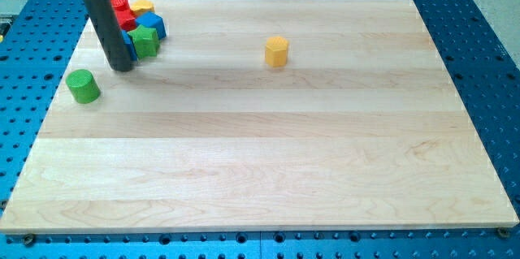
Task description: Slide the hexagon to the right of the green star
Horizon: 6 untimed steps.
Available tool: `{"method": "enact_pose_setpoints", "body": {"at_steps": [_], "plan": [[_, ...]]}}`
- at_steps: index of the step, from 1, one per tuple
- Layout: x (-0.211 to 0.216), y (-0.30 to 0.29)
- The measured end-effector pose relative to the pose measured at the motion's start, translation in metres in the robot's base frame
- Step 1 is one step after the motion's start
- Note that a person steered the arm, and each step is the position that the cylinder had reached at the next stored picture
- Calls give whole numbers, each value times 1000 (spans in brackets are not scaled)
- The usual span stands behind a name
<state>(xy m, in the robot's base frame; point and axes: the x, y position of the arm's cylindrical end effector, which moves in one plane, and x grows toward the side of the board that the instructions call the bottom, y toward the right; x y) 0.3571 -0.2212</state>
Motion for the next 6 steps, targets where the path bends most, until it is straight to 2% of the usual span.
{"method": "enact_pose_setpoints", "body": {"at_steps": [1, 2, 3, 4, 5, 6], "plan": [[-9, -13], [19, 19], [56, 116], [68, 255], [49, 322], [24, 295]]}}
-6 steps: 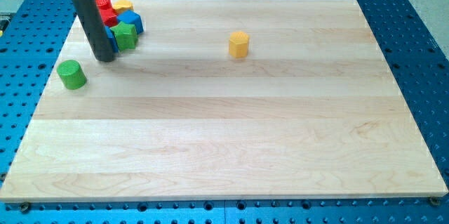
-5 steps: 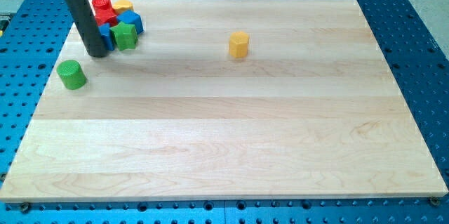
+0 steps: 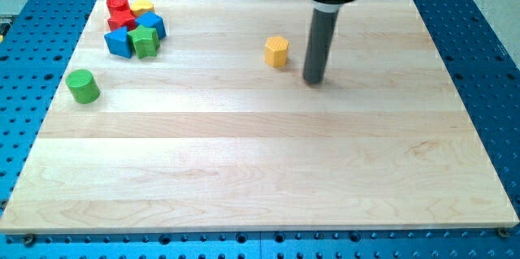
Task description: Slide the hexagon to the right of the green star
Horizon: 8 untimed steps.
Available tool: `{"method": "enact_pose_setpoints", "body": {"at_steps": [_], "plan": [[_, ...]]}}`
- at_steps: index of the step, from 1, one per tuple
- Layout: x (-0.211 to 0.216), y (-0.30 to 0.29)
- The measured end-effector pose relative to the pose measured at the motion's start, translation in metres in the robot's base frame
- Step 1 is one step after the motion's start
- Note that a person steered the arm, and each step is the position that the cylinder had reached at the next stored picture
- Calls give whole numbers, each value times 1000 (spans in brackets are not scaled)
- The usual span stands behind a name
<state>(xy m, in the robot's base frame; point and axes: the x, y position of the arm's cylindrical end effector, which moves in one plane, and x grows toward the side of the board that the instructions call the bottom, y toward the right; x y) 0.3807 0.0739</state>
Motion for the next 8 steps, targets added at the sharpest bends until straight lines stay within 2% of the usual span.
{"method": "enact_pose_setpoints", "body": {"at_steps": [1, 2, 3, 4, 6, 7, 8], "plan": [[-7, -42], [-4, -41], [42, 7], [36, 52], [-19, -35], [-44, -32], [-48, -12]]}}
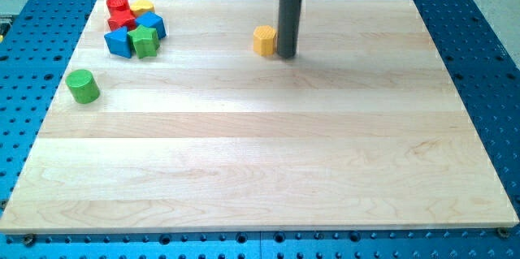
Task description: Slide the hexagon to the right of the green star
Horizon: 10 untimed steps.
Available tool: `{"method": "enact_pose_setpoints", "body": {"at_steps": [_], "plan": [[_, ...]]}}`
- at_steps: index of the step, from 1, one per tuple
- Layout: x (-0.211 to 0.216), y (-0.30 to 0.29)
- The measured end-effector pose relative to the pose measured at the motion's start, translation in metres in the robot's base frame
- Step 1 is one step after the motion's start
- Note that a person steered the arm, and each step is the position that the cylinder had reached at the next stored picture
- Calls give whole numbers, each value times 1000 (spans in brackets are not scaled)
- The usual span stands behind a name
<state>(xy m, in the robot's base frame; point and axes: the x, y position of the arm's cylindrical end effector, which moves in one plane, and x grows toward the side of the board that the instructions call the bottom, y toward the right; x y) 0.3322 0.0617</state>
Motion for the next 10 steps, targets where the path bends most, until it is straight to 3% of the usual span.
{"method": "enact_pose_setpoints", "body": {"at_steps": [1, 2, 4, 6, 8, 10], "plan": [[-26, -9], [-38, -96], [-40, -30], [-42, -8], [-42, 7], [-41, -24]]}}
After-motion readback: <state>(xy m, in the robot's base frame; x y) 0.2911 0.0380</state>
